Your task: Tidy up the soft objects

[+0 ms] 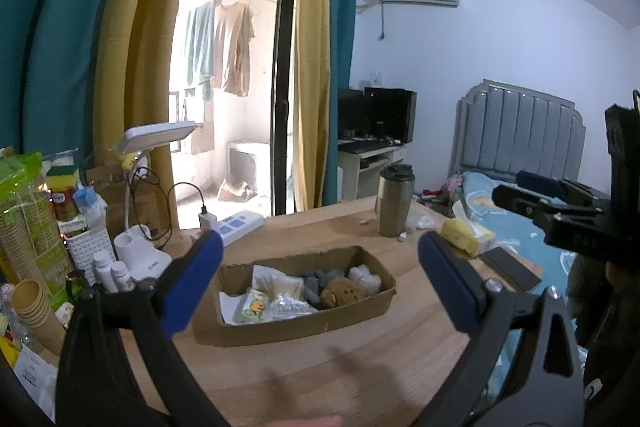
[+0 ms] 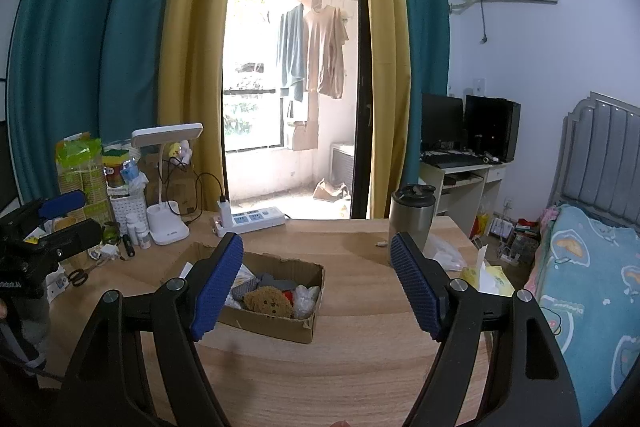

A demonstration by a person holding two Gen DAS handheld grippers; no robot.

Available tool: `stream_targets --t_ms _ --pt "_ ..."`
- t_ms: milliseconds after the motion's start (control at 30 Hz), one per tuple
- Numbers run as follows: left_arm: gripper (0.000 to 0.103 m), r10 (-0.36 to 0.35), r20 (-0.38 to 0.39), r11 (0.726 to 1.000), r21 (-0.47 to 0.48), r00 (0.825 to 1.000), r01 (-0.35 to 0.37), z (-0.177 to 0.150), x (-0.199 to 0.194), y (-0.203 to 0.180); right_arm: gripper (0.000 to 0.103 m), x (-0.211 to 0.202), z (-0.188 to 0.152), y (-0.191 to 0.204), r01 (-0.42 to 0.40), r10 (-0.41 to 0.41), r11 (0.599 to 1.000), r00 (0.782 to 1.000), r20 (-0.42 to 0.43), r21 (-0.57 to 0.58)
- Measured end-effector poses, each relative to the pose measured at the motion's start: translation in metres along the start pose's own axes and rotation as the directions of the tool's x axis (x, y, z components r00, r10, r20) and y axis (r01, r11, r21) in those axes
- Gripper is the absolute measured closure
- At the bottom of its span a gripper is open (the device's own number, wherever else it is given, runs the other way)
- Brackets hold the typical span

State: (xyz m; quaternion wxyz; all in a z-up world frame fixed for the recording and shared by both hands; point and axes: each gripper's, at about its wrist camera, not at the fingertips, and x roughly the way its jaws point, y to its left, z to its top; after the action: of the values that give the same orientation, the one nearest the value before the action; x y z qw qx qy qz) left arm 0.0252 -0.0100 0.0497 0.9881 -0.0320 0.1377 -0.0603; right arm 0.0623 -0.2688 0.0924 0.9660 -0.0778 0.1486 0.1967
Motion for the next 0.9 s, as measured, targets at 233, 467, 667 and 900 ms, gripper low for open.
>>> stream_targets --t_ms 233,467,667,900 --pt "0.004 0.000 -0.003 1.000 0.004 1.000 0.000 -0.0011 0.0000 0.0000 0.024 0.0000 0.0000 -0.0002 0.000 0.000 1.000 1.000 -0.001 -0.001" --pt "0.004 -0.006 -0.002 1.000 0.007 1.000 0.006 -0.0020 -0.0001 0.0009 0.024 0.0004 -0.0015 0.0015 -0.004 0.004 1.000 1.000 -0.004 -0.003" --pt "0.004 -0.001 -0.006 1.000 0.005 1.000 0.001 -0.0018 0.0000 -0.0004 0.024 0.0006 -0.0014 0.0013 -0.004 0.004 1.000 1.000 -0.004 -0.002" --pt "0.004 0.009 -0.011 1.000 -0.010 1.000 -0.010 -0.0007 0.0012 0.0032 0.024 0.0004 -0.0013 0.0011 -0.004 0.004 1.000 1.000 -0.005 -0.002"
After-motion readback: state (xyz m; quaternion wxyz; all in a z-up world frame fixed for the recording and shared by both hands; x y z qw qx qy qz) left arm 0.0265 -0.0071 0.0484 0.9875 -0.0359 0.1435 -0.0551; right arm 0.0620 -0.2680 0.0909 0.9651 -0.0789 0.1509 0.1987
